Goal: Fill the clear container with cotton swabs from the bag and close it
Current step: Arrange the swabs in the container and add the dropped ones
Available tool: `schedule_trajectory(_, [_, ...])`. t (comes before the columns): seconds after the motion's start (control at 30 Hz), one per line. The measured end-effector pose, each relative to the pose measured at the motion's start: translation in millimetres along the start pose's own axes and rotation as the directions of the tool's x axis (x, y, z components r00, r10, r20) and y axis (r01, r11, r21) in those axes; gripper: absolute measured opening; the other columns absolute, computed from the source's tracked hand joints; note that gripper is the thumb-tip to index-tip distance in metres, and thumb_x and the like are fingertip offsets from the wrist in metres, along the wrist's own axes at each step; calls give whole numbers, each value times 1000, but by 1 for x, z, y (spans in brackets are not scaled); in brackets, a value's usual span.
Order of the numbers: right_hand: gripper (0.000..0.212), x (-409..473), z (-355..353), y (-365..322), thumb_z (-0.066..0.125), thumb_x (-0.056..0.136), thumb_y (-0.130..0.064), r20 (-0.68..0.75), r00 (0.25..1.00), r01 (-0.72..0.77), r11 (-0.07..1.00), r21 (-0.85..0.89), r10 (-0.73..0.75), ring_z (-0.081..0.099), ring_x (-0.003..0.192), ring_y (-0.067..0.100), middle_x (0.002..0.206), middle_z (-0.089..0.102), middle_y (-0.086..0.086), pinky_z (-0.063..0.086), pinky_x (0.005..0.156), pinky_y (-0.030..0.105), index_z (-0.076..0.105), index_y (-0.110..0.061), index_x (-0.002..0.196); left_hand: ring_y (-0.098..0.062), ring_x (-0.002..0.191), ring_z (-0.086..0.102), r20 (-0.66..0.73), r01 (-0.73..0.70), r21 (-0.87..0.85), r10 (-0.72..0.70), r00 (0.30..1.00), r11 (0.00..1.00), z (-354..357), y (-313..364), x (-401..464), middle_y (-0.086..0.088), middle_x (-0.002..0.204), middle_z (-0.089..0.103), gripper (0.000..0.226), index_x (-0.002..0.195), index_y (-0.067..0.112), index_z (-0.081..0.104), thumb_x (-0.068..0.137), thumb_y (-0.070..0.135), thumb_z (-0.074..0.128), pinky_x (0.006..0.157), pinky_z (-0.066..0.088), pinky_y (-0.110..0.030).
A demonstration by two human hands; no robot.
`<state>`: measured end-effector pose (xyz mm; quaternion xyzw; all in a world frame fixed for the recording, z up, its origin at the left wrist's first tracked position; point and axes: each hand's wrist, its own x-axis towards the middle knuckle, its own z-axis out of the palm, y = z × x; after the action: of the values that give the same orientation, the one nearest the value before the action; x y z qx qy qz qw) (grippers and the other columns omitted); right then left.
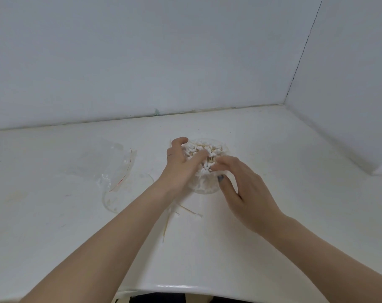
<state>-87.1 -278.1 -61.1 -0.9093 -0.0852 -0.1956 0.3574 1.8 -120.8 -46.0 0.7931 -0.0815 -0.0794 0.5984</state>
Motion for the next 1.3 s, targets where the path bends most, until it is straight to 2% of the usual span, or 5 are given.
schedule_trajectory(0.2, [37, 11, -8, -5, 46, 101, -20, 16, 999, -36, 999, 34, 36, 54, 115, -1, 127, 61, -19, 39, 90, 12, 41, -30, 137, 3, 101, 47, -30, -22, 40, 23, 999, 999, 4, -6, 1, -4, 141, 33, 70, 148, 28, 31, 93, 14, 72, 63, 40, -1])
schedule_trajectory(0.37, [37, 5, -6, 0, 47, 101, -18, 24, 1000, -2, 999, -34, 3, 51, 123, 0, 123, 62, -19, 41, 97, 21, 45, -24, 138, -17, 132, 47, 28, 56, -74, -54, 998, 996, -3, -5, 1, 1, 149, 37, 57, 148, 37, 30, 100, 30, 60, 99, 44, -23])
schedule_trajectory(0.6, [40, 9, -5, -4, 41, 99, -28, 19, 1000, 13, 998, -65, -11, 51, 117, 2, 117, 60, -21, 41, 97, 24, 43, -25, 139, -21, 139, 46, 59, -21, -45, 23, 998, 999, -12, -14, -3, 0, 153, 37, 60, 149, 32, 30, 98, 27, 61, 111, 44, -35])
schedule_trajectory(1.03, [41, 12, -4, -5, 45, 102, -15, 50, 998, -48, 999, 18, 47, 39, 132, -10, 126, 58, -33, 29, 107, 14, 45, -30, 140, -1, 94, 58, 3, 56, -3, -56, 998, 998, -11, 1, 12, -6, 133, 55, 44, 142, 18, 38, 103, 22, 57, 53, 42, -1])
schedule_trajectory(1.3, [44, 12, -7, -11, 47, 100, -18, 75, 997, -29, 999, -44, 32, 42, 128, 0, 126, 60, -20, 28, 107, 18, 43, -24, 144, -13, 103, 61, -91, -84, 134, 97, 991, 987, -25, -5, 6, 1, 114, 59, 15, 111, 21, 52, 98, 14, 55, 82, 49, -27])
